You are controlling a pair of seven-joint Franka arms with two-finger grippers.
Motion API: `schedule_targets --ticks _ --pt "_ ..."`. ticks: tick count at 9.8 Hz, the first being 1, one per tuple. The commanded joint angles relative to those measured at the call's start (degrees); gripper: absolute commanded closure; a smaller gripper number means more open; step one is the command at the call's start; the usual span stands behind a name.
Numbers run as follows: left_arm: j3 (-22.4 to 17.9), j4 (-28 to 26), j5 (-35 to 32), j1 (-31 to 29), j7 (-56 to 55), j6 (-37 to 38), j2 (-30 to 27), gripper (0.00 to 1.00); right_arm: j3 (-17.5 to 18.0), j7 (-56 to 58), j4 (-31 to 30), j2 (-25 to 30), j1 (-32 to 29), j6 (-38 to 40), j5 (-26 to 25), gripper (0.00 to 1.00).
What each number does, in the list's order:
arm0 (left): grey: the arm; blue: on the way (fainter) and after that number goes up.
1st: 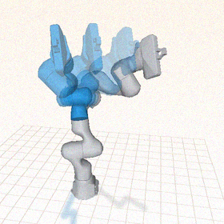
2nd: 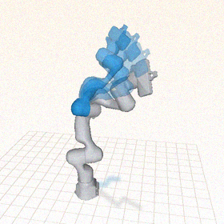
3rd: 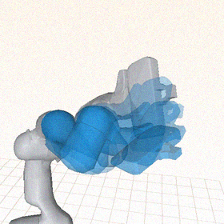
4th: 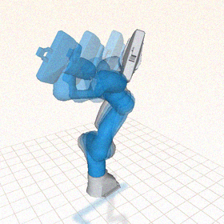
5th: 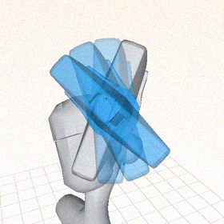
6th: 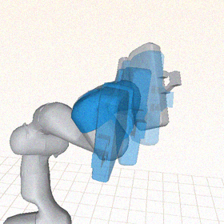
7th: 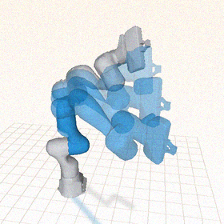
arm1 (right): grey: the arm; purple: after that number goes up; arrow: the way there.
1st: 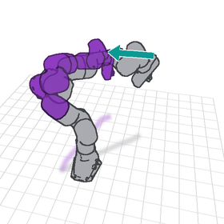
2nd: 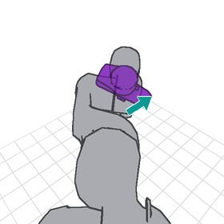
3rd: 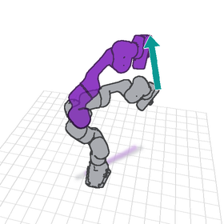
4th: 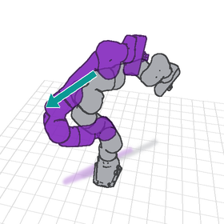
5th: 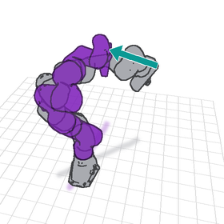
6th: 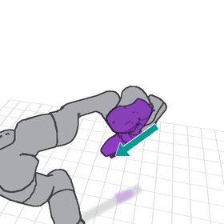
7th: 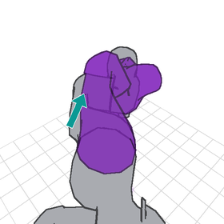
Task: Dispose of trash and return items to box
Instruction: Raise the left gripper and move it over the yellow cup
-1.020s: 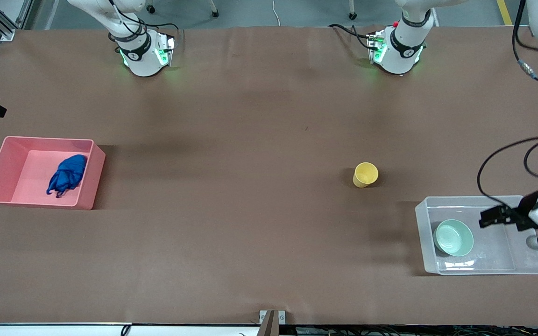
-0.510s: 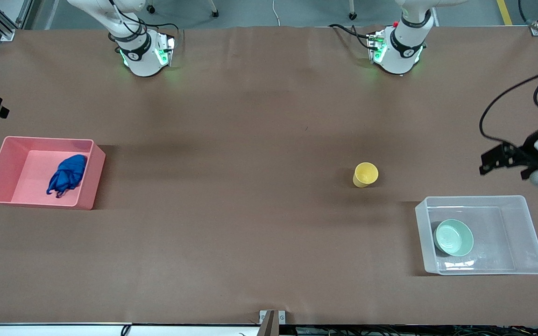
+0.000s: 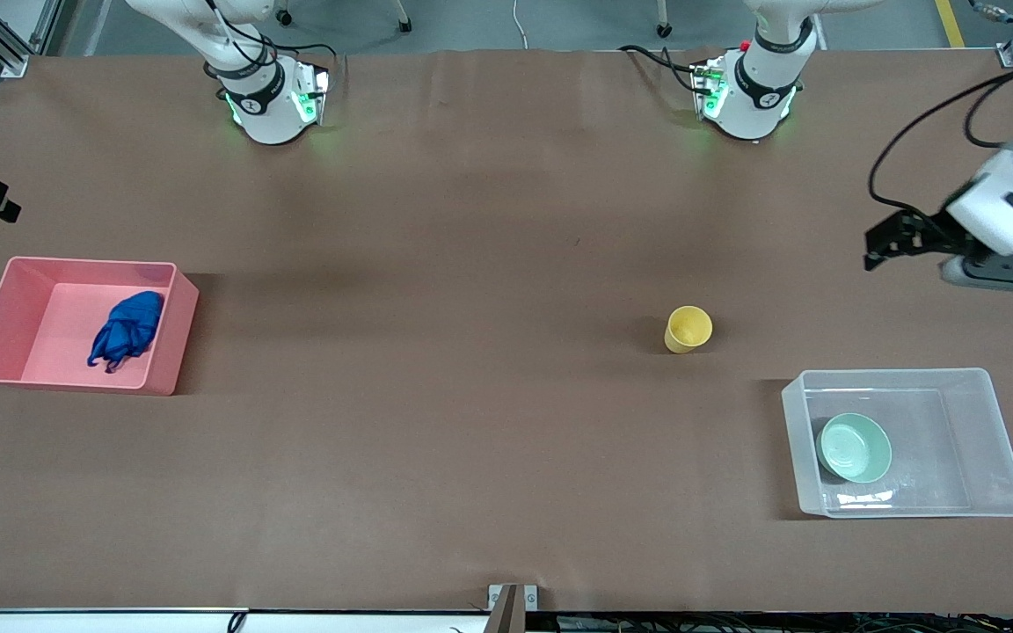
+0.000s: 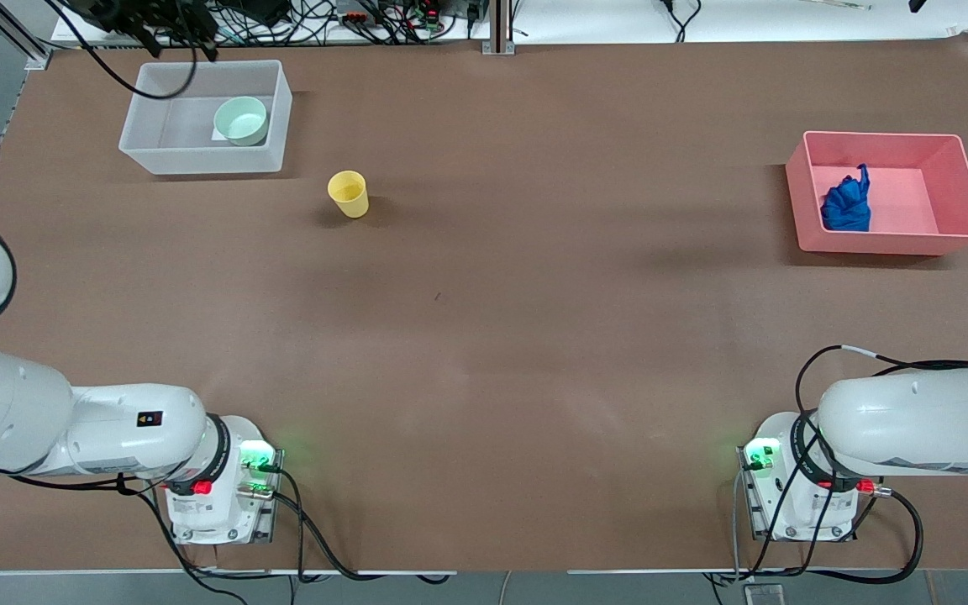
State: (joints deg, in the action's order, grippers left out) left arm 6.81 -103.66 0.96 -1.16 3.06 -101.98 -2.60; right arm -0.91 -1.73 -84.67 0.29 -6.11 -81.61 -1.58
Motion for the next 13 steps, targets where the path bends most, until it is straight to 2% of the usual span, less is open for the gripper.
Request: schedule_targets --ticks 1,3,5,9,12,13 --pt "0.0 -11.4 -0.5 3.1 -2.7 -6.5 -2.5 0.00 -0.3 0.3 -0.1 0.2 0.1 0.5 0.4 0.00" --pt "0.1 -19.7 -0.3 5.1 -3.8 -15.0 -2.3 0.00 -0.3 0.3 -0.1 0.2 0.1 0.5 0.4 0.00" --pt "0.5 -28.5 -0.3 5.1 -3.9 -29.2 0.8 0.00 -0.3 0.3 -0.1 0.2 0.0 0.5 0.4 0.00" --pt "1.5 -29.4 -0.3 6.3 -4.4 -44.4 14.7 0.01 -0.3 0.3 -0.1 0.2 0.0 0.5 0.4 0.00" --pt "3.0 -28.8 -0.3 7.0 -4.5 -49.8 19.6 0.02 -0.3 0.3 -0.1 0.2 0.0 0.6 0.4 0.00" --pt "3.1 -28.5 -0.4 7.0 -4.5 -50.3 20.5 0.08 -0.3 0.3 -0.1 0.2 0.0 0.6 0.4 0.00"
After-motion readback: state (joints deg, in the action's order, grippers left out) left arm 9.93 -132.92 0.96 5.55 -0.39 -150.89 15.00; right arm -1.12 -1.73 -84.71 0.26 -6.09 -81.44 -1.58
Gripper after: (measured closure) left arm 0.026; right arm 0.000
